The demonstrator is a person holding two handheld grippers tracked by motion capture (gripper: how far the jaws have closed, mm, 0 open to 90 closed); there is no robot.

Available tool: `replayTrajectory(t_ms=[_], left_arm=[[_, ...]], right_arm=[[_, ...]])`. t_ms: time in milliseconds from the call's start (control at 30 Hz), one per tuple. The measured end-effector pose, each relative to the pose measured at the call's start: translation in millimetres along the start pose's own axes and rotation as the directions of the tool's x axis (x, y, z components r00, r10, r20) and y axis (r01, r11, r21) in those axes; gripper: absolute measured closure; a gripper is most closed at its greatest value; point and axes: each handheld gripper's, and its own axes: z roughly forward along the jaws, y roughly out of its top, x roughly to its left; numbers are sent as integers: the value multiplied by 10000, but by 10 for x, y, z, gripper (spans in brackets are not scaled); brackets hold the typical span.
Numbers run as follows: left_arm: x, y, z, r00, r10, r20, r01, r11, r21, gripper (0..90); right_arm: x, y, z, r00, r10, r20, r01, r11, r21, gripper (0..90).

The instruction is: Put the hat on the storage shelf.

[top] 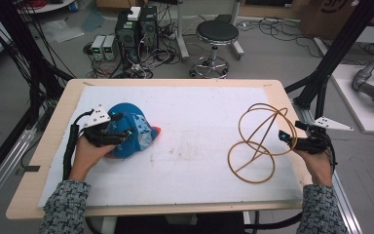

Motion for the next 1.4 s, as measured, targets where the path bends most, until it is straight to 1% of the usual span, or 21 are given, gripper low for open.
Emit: replayTrajectory(t_ms=[67,167,267,367,467,533,600,667,733,767,833,867,900,933,1000,1067,1167,1233,1267,1333,1400], left_arm=[[1,-13,12,9999,160,-45,-159,9998,125,327],[14,-32,19,9997,214,-90,-212,9994,287,382],[38,-67,20,10000,16,-93,-13,9995,322,440],[51,-84,13,9999,-85,-57,87,9995,318,439],[45,-81,-25,9998,-149,91,149,9999,69,412],[-1,-35,-60,9997,53,222,-47,9996,-267,397],[-14,-24,-61,9995,44,328,-34,9995,-310,395],[-91,21,-45,9977,230,642,-217,9995,-216,390],[-149,39,-10,9958,385,830,-376,9992,-129,386],[-149,39,-10,9958,385,830,-376,9992,-129,385],[-218,54,45,9929,713,954,-727,9973,112,378],[-218,54,45,9929,713,954,-727,9973,112,378],[-267,55,85,9904,986,972,-1019,9943,298,379],[-267,55,85,9904,986,972,-1019,9943,298,380],[-285,39,112,9880,1309,822,-1359,9890,583,394],[-281,27,118,9883,1309,779,-1357,9890,597,399],[-264,7,111,9872,1487,576,-1525,9860,682,464],[-246,-3,95,9871,1486,604,-1526,9859,684,512],[-242,-9,89,9875,1449,617,-1487,9869,623,573],[-231,-24,70,9866,1498,640,-1535,9866,562,657],[-219,-40,56,9858,1509,736,-1551,9863,563,711]], right_arm=[[0,1,-2,10000,-25,-22,25,10000,9,64],[0,1,-4,10000,-35,-18,35,10000,10,65],[-4,1,-4,10000,-76,-20,76,10000,-3,64],[0,1,-7,10000,15,-49,-15,10000,-1,64],[-2,0,-12,10000,14,-48,-14,10000,8,64],[-7,-2,-12,10000,55,-38,-55,10000,7,64],[-11,-3,-6,10000,18,-56,-18,10000,-16,65],[-8,-3,-4,10000,58,-68,-58,10000,10,65],[-14,-3,-4,10000,48,-83,-48,10000,12,64],[-14,-3,-4,10000,48,-83,-48,10000,12,64],[-19,-6,-6,9999,103,-98,-103,9999,2,64],[-19,-7,-8,9999,125,-99,-125,9999,4,65],[-23,-7,-10,9999,128,-102,-129,9999,-42,64],[-26,-7,-13,9999,111,-102,-112,9999,-54,65],[-25,-4,-17,9999,136,-101,-137,9999,-71,64],[-24,-4,-17,9998,144,-107,-144,9999,-73,64],[-23,-2,-15,9998,137,-148,-138,9999,-55,65],[-22,-2,-14,9997,169,-174,-170,9998,-67,65],[-19,-1,-15,9997,173,-171,-174,9998,-78,64],[-20,-1,-18,9997,184,-173,-185,9998,-76,64],[-23,-1,-19,9997,160,-178,-161,9998,-92,65]])
